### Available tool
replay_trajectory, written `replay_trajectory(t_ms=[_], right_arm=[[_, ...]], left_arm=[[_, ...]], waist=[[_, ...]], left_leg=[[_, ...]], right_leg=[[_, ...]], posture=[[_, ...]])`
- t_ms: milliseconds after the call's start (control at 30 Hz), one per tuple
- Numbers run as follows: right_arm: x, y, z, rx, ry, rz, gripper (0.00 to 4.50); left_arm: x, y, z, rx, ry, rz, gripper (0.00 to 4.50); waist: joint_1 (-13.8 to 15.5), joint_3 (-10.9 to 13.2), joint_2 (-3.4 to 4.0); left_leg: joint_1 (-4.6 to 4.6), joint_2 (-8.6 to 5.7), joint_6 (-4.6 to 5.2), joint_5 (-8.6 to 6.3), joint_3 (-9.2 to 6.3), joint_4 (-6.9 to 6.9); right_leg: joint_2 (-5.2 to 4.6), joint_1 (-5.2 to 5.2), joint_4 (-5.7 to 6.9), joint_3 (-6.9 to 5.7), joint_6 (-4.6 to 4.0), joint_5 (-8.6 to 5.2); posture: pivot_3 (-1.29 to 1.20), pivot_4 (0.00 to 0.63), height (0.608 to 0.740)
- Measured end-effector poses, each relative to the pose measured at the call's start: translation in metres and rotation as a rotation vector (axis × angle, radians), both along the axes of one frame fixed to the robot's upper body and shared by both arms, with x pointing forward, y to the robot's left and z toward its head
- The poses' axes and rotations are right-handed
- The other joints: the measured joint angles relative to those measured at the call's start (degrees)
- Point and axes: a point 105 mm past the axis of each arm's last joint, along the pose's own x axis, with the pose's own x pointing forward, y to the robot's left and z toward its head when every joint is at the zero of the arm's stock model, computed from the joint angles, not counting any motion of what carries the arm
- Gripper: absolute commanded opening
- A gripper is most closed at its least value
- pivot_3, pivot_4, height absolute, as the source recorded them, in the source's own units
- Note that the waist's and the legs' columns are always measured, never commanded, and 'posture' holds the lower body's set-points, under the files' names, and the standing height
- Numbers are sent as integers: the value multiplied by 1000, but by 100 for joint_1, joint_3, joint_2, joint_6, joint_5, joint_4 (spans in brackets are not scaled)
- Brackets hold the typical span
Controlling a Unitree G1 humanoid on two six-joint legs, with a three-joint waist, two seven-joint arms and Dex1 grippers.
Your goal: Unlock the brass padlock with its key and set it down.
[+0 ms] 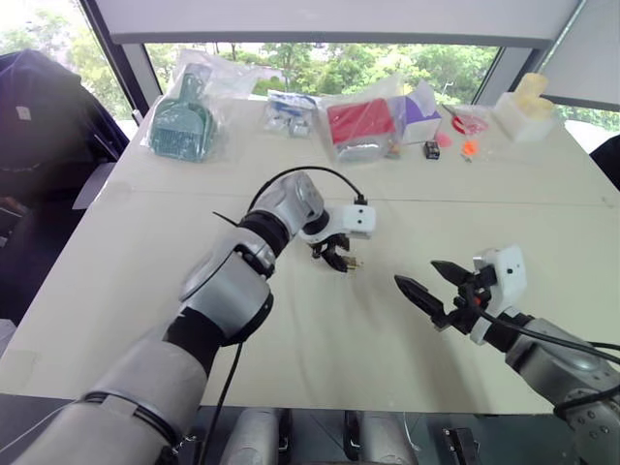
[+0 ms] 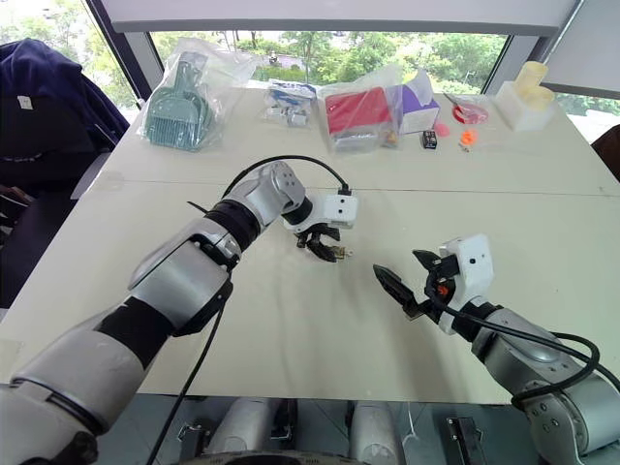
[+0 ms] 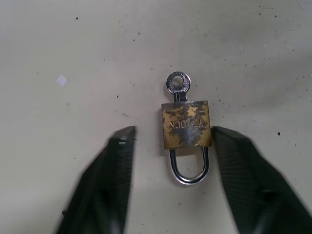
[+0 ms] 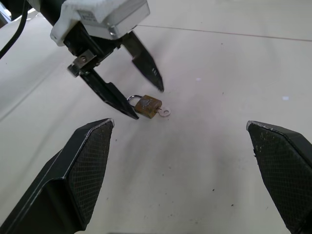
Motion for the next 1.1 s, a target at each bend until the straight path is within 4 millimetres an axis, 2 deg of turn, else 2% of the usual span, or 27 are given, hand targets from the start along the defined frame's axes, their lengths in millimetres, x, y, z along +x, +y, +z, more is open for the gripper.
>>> replay_trajectory(t_ms=[33, 67, 367, 500, 567, 700, 767, 867, 933, 1100], right_arm=[[0, 0, 0, -1, 0, 0, 4500], [1, -1, 0, 0, 3, 0, 4500], [4, -4, -3, 9, 16, -1, 4500], [8, -3, 2, 35, 8, 4, 4500], [13, -5, 8, 100, 20, -6, 4500], [27, -16, 17, 180, 70, -63, 4500], [32, -13, 29, 186, 46, -45, 4500], [36, -2, 50, 198, -7, 18, 4500], [38, 9, 58, 213, -23, 71, 4500], [46, 26, 66, 249, -18, 171, 4500]], left_arm=[[-1, -1, -1, -3, 1, -3, 719], [-2, -2, -2, -5, 0, -9, 671], [-3, -3, -4, -9, -40, -62, 672], [2, -1, 0, -77, -110, -86, 672], [8, 0, 10, -173, -197, -97, 672], [15, 14, 67, -413, -419, -146, 672], [11, 26, 86, -497, -504, -164, 672], [-1, 45, 83, -541, -546, -153, 672], [-8, 51, 78, -560, -556, -130, 672], [-21, 49, 98, -638, -645, -98, 672]], waist=[[4, -1, 1], [4, -3, 1], [3, -10, 1], [2, -9, 0], [-10, -7, -3], [-55, -8, 2], [-92, -11, 9], [-158, -12, 10], [-162, -12, 10], [-139, -12, 9]], left_leg=[[2, 0, 0, 0, -1, 0], [5, 0, 0, 0, -1, 0], [13, 0, 0, 0, -3, 0], [12, 0, 0, 0, -4, 2], [7, 1, -1, 0, -3, 1], [6, 3, -9, 5, 0, -12], [10, 3, -14, 7, -1, -20], [10, 2, -18, 10, -5, -19], [9, 1, -17, 10, -3, -13], [11, -8, -16, 10, -5, -7]], right_leg=[[0, 2, 0, 0, 0, 0], [0, 5, 0, -1, 0, 0], [-1, 14, 0, 0, 0, 0], [-4, 13, 1, 0, 0, 0], [-8, 4, 4, 3, 1, 2], [-27, -9, 12, 6, 2, 3], [-27, -9, 12, 7, 3, 4], [-26, -3, 13, 4, 13, 10], [-25, -2, 14, 1, 15, 11], [-18, 11, 13, -3, 18, 13]], posture=[[0, 150, 740], [0, 150, 740], [0, 150, 740], [0, 150, 740], [0, 150, 740], [0, 150, 740], [0, 150, 740], [0, 150, 740], [0, 150, 740], [0, 150, 740]])
